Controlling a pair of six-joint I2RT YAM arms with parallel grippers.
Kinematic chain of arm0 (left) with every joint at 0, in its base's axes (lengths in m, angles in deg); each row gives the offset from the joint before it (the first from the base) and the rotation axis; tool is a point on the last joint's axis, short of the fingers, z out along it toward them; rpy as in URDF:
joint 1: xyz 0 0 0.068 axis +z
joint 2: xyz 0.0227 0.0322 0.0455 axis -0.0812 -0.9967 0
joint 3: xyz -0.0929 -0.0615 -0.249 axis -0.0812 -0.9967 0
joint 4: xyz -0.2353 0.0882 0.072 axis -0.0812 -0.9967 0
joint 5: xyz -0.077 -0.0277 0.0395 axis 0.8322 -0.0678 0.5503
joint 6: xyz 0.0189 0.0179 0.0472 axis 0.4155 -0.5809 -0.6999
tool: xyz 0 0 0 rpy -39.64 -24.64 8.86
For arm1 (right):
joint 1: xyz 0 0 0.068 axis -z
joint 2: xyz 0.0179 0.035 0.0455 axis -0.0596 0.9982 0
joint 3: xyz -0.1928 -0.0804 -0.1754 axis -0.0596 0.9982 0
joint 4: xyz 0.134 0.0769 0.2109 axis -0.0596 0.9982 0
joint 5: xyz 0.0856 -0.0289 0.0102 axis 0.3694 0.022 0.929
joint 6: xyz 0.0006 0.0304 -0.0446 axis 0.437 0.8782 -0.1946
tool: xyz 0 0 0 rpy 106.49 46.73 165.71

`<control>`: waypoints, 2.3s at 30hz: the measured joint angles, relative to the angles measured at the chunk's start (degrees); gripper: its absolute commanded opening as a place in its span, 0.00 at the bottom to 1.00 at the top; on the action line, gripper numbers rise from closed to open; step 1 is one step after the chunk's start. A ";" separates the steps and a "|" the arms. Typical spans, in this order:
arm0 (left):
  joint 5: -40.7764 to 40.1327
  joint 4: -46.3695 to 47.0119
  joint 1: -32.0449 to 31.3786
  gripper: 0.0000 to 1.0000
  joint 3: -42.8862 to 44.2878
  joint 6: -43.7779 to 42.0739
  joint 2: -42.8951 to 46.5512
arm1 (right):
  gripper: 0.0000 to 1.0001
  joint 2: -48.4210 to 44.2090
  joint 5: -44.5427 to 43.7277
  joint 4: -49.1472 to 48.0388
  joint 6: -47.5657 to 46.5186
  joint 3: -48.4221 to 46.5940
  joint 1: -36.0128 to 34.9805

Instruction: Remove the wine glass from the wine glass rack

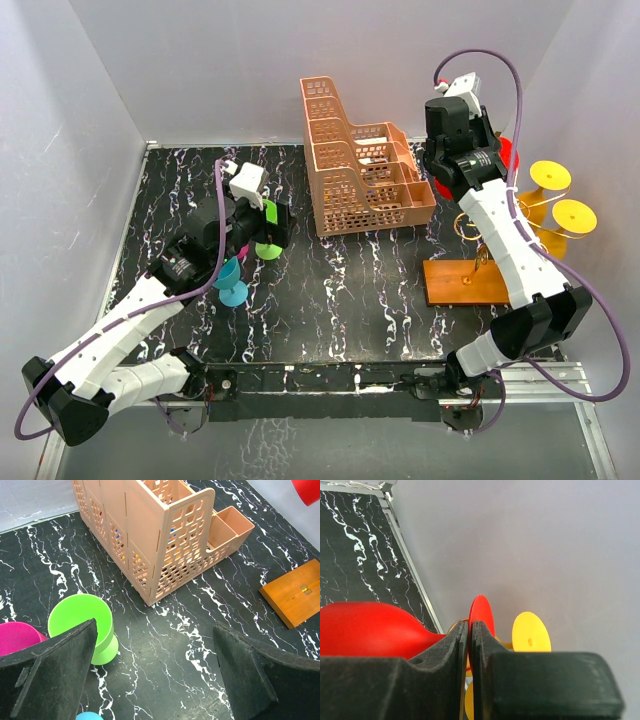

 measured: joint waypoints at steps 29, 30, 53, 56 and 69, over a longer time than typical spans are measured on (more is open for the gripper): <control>-0.20 0.00 -1.09 0.97 0.00 -0.20 0.00 | 0.08 -3.50 0.13 -1.22 -3.10 4.87 1.55; -0.17 0.00 -1.09 0.97 0.00 -0.20 0.00 | 0.08 -3.96 0.50 -0.76 -2.99 4.90 1.05; -0.15 0.00 -1.09 0.97 0.00 -0.15 -2.91 | 0.08 -9.97 9.88 4.52 2.45 5.81 -3.41; -0.15 0.02 -1.07 0.97 -0.02 -0.15 -2.93 | 0.08 -9.97 10.99 4.66 3.74 4.87 -3.43; -0.15 0.02 -1.07 0.97 -0.07 -0.09 -3.39 | 0.08 -7.48 12.94 6.32 8.50 -1.68 -3.52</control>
